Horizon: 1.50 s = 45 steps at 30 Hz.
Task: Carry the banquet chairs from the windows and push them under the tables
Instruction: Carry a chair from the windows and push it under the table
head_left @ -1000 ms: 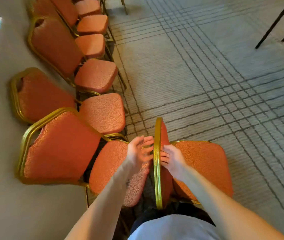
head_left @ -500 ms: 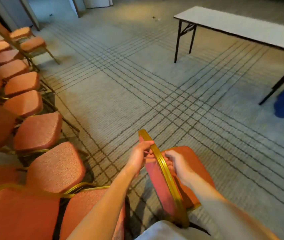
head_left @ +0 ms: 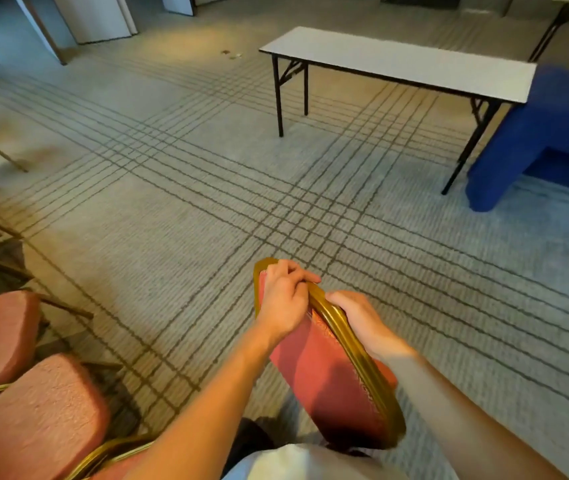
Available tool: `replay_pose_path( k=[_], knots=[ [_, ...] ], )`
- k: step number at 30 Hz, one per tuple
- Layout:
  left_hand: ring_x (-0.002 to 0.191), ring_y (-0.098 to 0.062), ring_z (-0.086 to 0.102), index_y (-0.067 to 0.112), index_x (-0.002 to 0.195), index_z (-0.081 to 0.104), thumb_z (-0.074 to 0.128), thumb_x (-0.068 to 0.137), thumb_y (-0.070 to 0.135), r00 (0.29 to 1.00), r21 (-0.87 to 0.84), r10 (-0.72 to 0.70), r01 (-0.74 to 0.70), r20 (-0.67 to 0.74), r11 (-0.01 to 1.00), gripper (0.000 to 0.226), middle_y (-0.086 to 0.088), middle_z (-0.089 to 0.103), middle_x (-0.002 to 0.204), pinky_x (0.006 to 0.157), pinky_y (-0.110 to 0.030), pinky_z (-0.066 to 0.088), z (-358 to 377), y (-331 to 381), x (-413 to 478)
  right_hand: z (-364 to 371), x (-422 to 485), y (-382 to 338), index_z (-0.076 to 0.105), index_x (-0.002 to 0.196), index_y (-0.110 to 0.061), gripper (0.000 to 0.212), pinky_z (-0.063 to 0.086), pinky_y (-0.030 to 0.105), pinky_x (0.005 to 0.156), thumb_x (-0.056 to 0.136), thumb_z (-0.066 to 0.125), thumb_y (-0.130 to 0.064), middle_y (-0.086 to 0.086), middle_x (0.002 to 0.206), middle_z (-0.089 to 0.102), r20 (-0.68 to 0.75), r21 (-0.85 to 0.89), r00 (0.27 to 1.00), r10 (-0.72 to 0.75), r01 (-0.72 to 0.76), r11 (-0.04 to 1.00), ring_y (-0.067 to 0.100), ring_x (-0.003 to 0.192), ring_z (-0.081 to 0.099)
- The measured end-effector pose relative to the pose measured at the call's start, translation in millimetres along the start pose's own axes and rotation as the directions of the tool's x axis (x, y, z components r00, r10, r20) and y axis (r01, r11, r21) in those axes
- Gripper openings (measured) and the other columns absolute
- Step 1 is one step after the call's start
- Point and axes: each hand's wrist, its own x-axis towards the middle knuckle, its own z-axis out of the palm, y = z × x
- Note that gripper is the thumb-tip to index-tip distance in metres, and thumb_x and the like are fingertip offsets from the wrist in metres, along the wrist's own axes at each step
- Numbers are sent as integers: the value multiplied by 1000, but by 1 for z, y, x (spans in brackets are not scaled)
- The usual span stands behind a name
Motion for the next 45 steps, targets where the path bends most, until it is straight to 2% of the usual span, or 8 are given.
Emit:
replay_pose_path(
  k=[8, 12, 16, 27, 31, 39, 42, 45],
  knots=[
    [117, -13, 50, 32, 108, 73, 45, 73, 18, 896, 36, 259, -291, 361, 956, 47, 12, 66, 106, 110, -38, 22, 18, -1, 59, -16, 14, -16, 68, 82, -24, 18, 46, 28, 63, 78, 76, -40, -10, 66, 63, -224, -291, 973, 52, -118, 949, 4, 63, 59],
    [115, -16, 52, 29, 112, 69, 49, 73, 29, 792, 107, 324, -436, 518, 894, 44, 9, 66, 109, 109, -41, 21, 18, 4, 87, -11, 18, -16, 60, 76, -29, 26, 48, 33, 65, 76, 70, -53, -8, 68, 61, -487, -607, 857, -168, -194, 771, 16, 70, 60],
    [110, -18, 54, 31, 114, 65, 47, 74, 36, 705, 163, 318, -524, 634, 836, 44, 8, 65, 111, 99, -41, 27, 22, 12, 107, -15, 25, -14, 69, 100, -30, 37, 49, 32, 81, 79, 73, -60, -5, 96, 72, -567, -681, 798, -205, -314, 661, 22, 94, 67],
    [103, -29, 63, 26, 96, 52, 53, 88, 51, 660, 319, 246, -613, 710, 722, 26, -1, 69, 102, 92, -45, 39, 29, 26, 124, -6, 16, 0, 58, 93, -27, 18, 39, 32, 70, 85, 64, -42, -4, 95, 69, -794, -586, 537, -285, -549, 596, 25, 91, 66],
    [106, -34, 65, 21, 110, 58, 54, 93, 52, 679, 400, 238, -639, 695, 657, 36, -8, 72, 105, 90, -43, 45, 36, 31, 124, -7, 9, 16, 65, 91, -26, 20, 49, 34, 64, 82, 65, -44, -4, 80, 70, -782, -618, 486, -390, -523, 587, 24, 76, 68],
    [109, -32, 64, 15, 124, 58, 58, 91, 56, 663, 408, 220, -652, 715, 639, 53, -9, 68, 115, 89, -42, 49, 43, 40, 141, -16, 17, 4, 52, 83, -21, 18, 37, 31, 59, 87, 61, -37, 0, 77, 68, -802, -596, 511, -309, -640, 486, 27, 72, 67],
    [123, -29, 56, 19, 136, 51, 60, 87, 58, 660, 371, 194, -613, 726, 697, 64, -4, 54, 137, 100, -47, 47, 48, 38, 148, -19, 24, -1, 49, 83, -23, 16, 39, 31, 61, 85, 58, -36, 1, 81, 70, -838, -541, 491, -238, -694, 474, 28, 76, 68],
    [127, -23, 53, 24, 121, 65, 55, 86, 59, 678, 367, 264, -636, 686, 679, 51, 3, 62, 130, 118, -54, 28, 56, 33, 148, -27, 27, -3, 51, 84, -23, 15, 37, 30, 60, 87, 56, -37, -2, 78, 68, -831, -551, 507, -229, -694, 464, 25, 70, 64]
  ],
)
